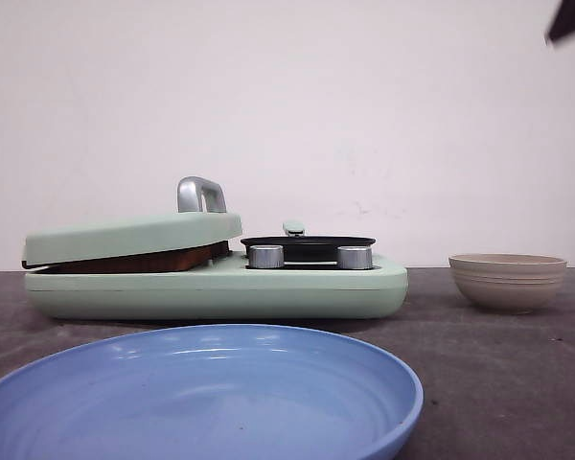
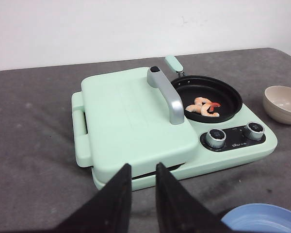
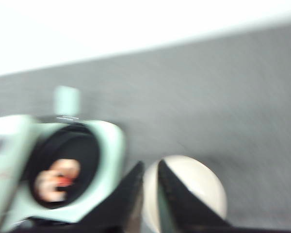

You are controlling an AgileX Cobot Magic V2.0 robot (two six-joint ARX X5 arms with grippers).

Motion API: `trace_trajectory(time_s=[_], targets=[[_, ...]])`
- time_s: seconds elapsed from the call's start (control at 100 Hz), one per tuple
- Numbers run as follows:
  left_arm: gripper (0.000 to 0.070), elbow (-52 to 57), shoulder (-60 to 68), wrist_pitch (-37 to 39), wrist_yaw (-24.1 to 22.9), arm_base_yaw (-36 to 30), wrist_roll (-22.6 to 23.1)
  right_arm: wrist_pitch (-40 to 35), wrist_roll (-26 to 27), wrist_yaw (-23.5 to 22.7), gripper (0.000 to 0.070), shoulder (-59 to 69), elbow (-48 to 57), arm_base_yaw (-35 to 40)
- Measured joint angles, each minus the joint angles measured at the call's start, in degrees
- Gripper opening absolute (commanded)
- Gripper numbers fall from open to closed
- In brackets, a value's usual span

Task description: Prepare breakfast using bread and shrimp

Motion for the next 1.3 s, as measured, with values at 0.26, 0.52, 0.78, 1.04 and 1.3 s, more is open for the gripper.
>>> trace_trajectory(time_s=[0.26,0.52,0.78,1.04,1.3], targets=[[0.0010,0.0,0.0,2.5,0.0,0.0,-2.6,2.6,-6.4,-1.6,0.0000,-14.0,-6.4,9.6],[0.0010,-0.4,-1.0,3.9,0.6,0.0,-4.6,12.5,-8.1,-1.3,0.0000,-32.2,-27.5,13.8],[0.0011,-12.7,-10.6,9.2,0.8,0.0,-11.2,13.8,-8.8,-1.8,0.0000,-44.9,-45.0,16.2],[0.0011,-18.1,-17.3,4.1,0.0,0.0,-14.6,17.3,-8.1,-4.8,0.0000,-51.5,-54.4,17.2],[0.0011,-18.3,-19.7,1.3,-0.3,0.0,-16.2,20.2,-4.7,-4.5,0.0001,-52.9,-57.1,17.4]])
